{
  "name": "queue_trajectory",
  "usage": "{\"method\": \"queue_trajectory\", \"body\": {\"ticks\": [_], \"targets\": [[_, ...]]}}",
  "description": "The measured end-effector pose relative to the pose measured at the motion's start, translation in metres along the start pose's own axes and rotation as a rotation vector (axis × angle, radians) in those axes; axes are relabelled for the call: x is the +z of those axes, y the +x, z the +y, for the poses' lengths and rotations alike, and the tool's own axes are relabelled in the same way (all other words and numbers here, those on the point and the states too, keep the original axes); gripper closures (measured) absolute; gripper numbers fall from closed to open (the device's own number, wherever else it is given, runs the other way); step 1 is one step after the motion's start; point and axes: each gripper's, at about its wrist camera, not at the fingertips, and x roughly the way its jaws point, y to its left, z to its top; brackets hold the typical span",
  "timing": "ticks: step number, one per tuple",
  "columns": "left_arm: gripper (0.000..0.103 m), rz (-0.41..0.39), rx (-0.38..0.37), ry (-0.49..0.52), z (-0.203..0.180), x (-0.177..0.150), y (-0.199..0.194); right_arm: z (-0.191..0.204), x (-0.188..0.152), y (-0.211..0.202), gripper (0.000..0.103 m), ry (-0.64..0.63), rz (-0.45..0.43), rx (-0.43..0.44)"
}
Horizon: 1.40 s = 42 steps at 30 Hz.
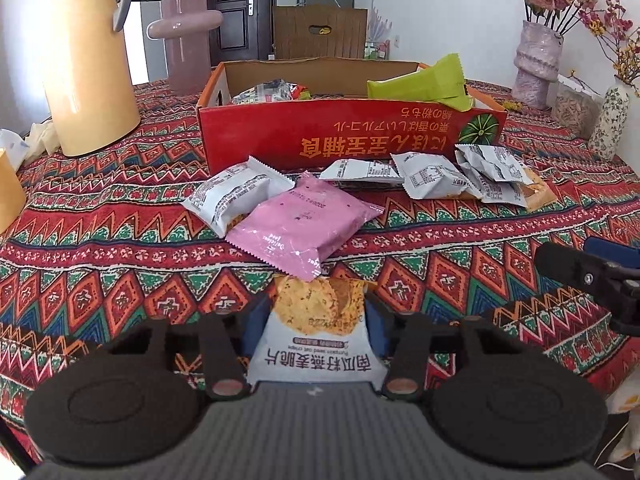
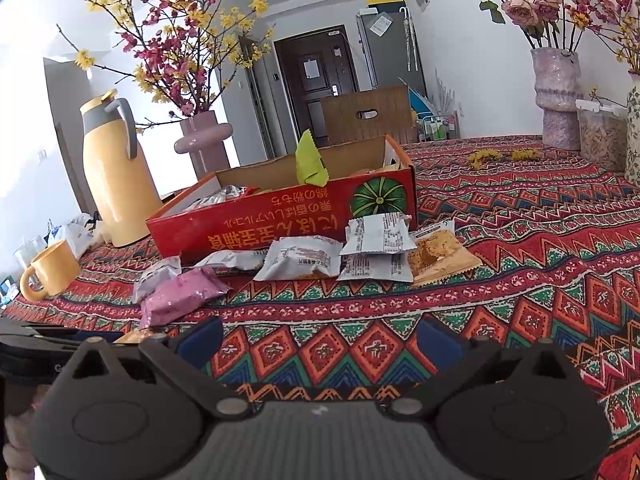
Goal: Organize snacks
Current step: 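Lift the oat crisp packet with the left gripper while the right grasps a white packet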
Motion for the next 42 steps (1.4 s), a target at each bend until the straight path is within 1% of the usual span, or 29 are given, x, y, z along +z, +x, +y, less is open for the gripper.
{"method": "queue_trajectory", "body": {"ticks": [2,7,16,25,34,42], "targets": [[0.058,-0.004,-0.002,-0.004,0.001,-0.001,-0.001,0.001,0.0,-0.001,0.0,-0.001,-0.001,-0.001],[0.06,-0.012,-0.007,-0.015,0.003,-0.002,-0.004,0.004,0.001,-0.003,0.0,-0.007,-0.005,-0.006],[0.061,-0.079,-0.009,-0.019,0.003,0.0,-0.023,0.007,0.001,-0.007,0.0,-0.015,-0.008,-0.013],[0.061,-0.168,0.011,-0.038,0.012,0.011,-0.045,0.006,0.004,-0.006,0.0,-0.021,-0.015,-0.028],[0.061,-0.194,0.031,-0.063,0.022,0.025,-0.041,0.002,0.015,0.004,0.0,-0.041,-0.023,-0.064],[0.061,-0.202,0.045,-0.071,0.026,0.038,-0.03,-0.009,0.036,0.021,0.0,-0.069,-0.047,-0.122]]}}
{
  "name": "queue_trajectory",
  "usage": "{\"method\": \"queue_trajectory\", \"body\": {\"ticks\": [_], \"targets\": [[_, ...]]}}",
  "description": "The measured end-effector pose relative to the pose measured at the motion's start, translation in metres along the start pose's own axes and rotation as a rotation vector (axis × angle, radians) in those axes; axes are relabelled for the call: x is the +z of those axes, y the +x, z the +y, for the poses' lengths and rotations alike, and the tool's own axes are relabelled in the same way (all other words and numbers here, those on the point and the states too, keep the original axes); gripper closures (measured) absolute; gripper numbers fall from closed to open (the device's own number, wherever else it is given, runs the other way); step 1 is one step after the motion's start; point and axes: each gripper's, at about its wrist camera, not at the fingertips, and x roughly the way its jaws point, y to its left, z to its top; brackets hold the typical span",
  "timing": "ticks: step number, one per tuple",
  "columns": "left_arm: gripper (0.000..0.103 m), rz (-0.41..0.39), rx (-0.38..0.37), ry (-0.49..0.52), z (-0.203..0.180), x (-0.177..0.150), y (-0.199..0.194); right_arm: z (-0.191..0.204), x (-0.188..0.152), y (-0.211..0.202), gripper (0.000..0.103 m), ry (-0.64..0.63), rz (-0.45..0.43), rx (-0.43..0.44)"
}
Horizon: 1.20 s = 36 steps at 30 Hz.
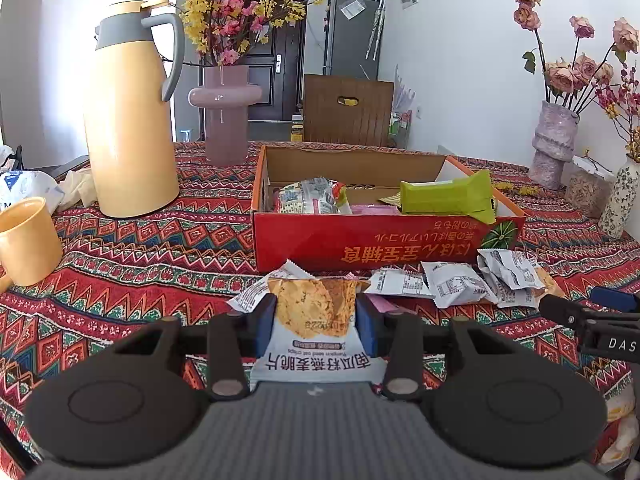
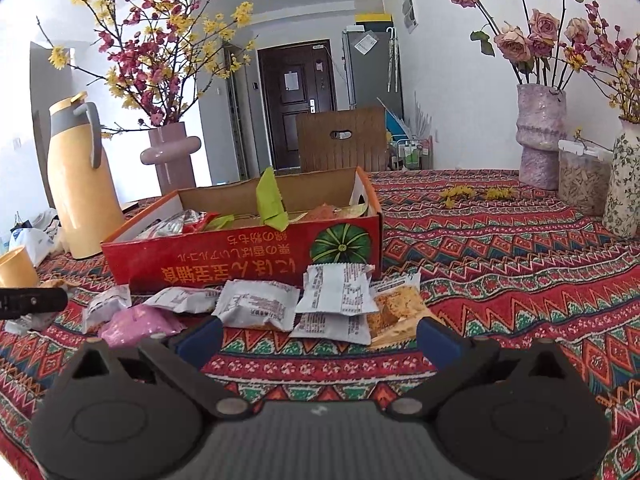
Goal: Organize snacks
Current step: 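Lift the oat crisp packet with the left gripper while the right grasps a white packet, then carry the oat crisp packet into the box with the left gripper while the right carries the white packet in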
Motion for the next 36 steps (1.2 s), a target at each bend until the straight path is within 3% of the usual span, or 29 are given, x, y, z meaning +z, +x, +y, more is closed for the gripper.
{"method": "queue_trajectory", "body": {"ticks": [3,12,17,20,28,36], "targets": [[0.061,-0.001,0.007,0.0,0.0,0.003,0.004,-0.004,0.009,0.012,0.003,-0.011,0.001,-0.012],[0.061,0.01,0.022,-0.005,0.003,0.008,0.016,-0.005,0.031,0.07,0.031,-0.052,0.081,-0.014],[0.061,0.016,0.031,-0.007,0.005,0.01,0.021,-0.007,0.032,0.095,0.032,-0.049,0.132,-0.022],[0.061,0.019,0.034,-0.009,0.006,0.01,0.024,-0.007,0.031,0.101,0.051,-0.051,0.146,-0.013],[0.061,0.027,0.033,-0.016,0.009,0.009,0.027,0.001,0.03,0.092,0.059,-0.089,0.116,-0.009],[0.061,0.017,0.04,-0.027,0.013,0.011,0.023,0.001,0.03,0.072,0.06,-0.075,0.077,0.008]]}}
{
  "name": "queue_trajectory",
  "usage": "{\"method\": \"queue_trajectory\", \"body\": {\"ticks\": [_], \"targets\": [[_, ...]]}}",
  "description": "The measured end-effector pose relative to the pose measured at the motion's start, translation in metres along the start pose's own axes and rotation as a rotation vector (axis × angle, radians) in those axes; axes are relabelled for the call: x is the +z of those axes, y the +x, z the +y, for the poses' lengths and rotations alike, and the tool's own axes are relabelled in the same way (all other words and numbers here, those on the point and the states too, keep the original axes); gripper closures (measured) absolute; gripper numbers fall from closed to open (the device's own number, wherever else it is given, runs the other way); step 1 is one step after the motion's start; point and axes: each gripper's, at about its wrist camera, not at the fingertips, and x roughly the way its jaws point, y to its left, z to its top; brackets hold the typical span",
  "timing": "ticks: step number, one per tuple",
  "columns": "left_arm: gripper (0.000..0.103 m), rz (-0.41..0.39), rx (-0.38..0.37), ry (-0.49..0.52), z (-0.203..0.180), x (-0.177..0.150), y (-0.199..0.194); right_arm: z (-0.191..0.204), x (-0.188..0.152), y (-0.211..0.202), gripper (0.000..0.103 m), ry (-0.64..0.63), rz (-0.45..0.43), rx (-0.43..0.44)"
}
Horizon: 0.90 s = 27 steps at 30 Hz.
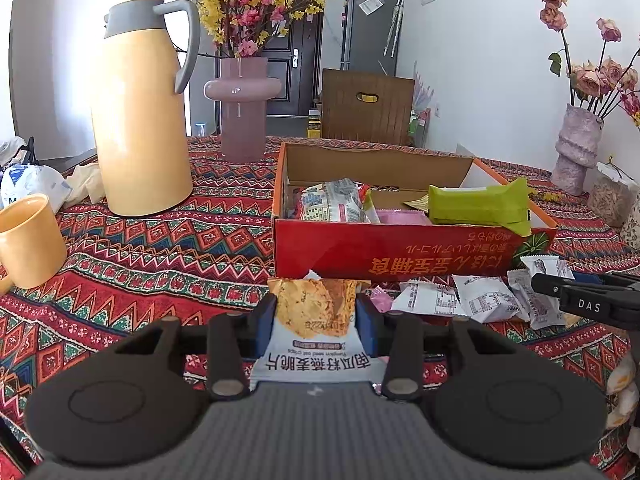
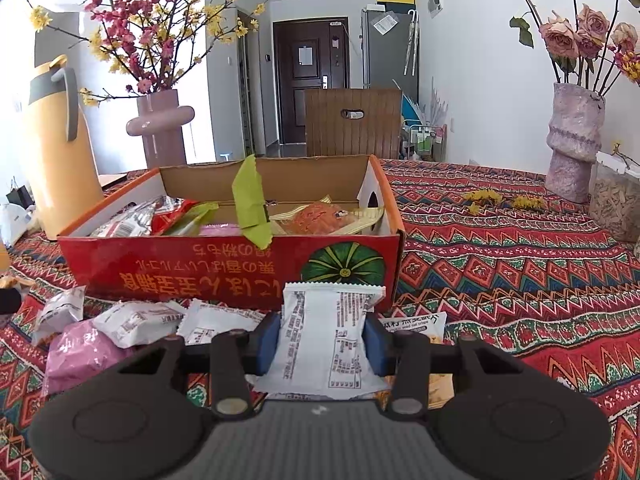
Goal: Organize snacks
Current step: 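Carry the oat crisp packet into the box with the left gripper while the right carries the white packet in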
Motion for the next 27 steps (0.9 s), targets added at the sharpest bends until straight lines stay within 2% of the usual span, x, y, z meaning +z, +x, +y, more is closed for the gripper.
{"method": "queue_trajectory", "body": {"ticks": [11,27], "targets": [[0.061,-0.032,-0.001,0.004,-0.003,0.007,-0.008,-0.005,0.001,-0.037,0.06,0.03,-0.075,0.006],[0.061,-0.105,0.006,0.031,-0.011,0.038,-0.013,-0.007,0.036,-0.061,0.06,0.021,-0.204,0.006]]}}
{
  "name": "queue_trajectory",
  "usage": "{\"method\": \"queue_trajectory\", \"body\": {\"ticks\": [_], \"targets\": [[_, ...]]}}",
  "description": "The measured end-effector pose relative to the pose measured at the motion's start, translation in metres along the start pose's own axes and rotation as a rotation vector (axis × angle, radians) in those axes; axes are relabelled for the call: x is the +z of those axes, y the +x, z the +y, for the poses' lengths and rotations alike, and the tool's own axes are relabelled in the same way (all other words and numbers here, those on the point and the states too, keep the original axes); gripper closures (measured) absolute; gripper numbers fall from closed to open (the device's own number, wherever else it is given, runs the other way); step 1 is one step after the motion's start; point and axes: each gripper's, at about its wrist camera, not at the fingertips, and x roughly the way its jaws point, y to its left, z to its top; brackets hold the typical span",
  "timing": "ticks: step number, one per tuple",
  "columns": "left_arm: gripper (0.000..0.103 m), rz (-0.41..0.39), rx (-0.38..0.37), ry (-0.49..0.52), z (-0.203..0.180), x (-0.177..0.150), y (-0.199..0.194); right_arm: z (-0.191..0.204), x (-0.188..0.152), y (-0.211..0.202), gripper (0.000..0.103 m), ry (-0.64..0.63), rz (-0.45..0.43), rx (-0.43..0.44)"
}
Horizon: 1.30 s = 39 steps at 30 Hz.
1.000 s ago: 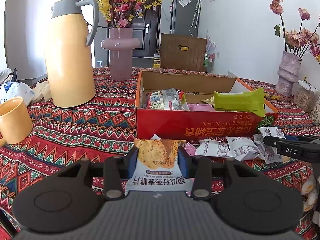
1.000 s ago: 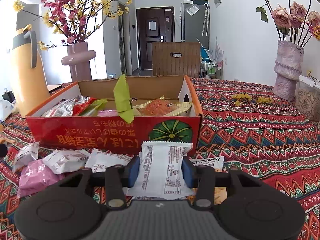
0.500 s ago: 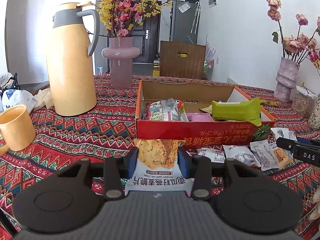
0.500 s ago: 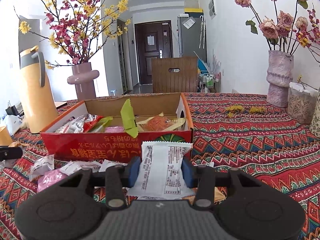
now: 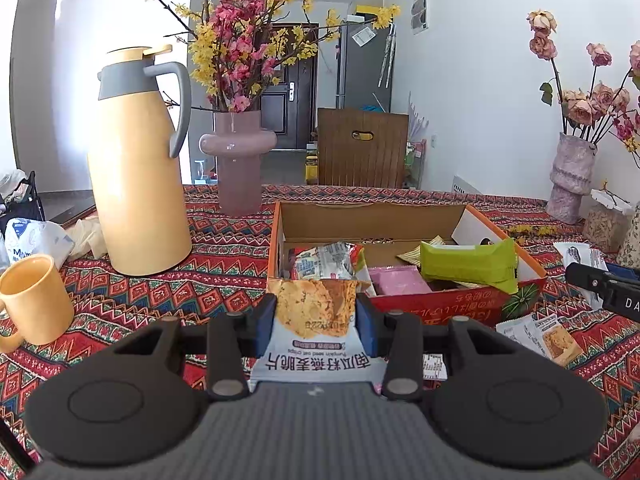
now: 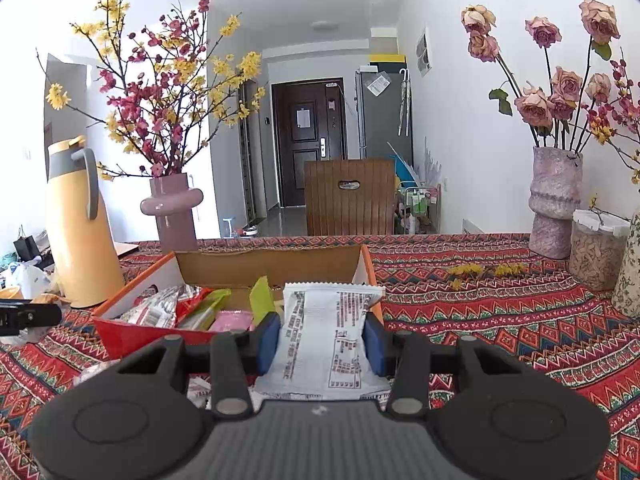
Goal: Organize snacks
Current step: 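Carry the oat crisp packet into the box with the left gripper while the right carries the white packet in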
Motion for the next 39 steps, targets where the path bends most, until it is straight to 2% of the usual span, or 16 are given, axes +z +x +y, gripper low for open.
{"method": "queue_trajectory", "body": {"ticks": [10,19,32,39], "targets": [[0.061,-0.03,0.007,0.014,-0.007,0.02,0.011,0.009,0.025,0.01,0.06,-0.016,-0.052,0.028],[0.061,-0.048,0.013,0.022,-0.011,0.036,0.028,0.018,0.041,0.031,0.06,-0.023,-0.062,0.053],[0.061,-0.022,0.011,0.032,-0.021,0.051,0.077,0.028,0.058,0.071,0.06,-0.011,-0.065,0.089],[0.061,-0.007,0.016,0.022,-0.023,0.052,0.107,0.029,0.056,0.097,0.06,0.013,-0.058,0.089]]}}
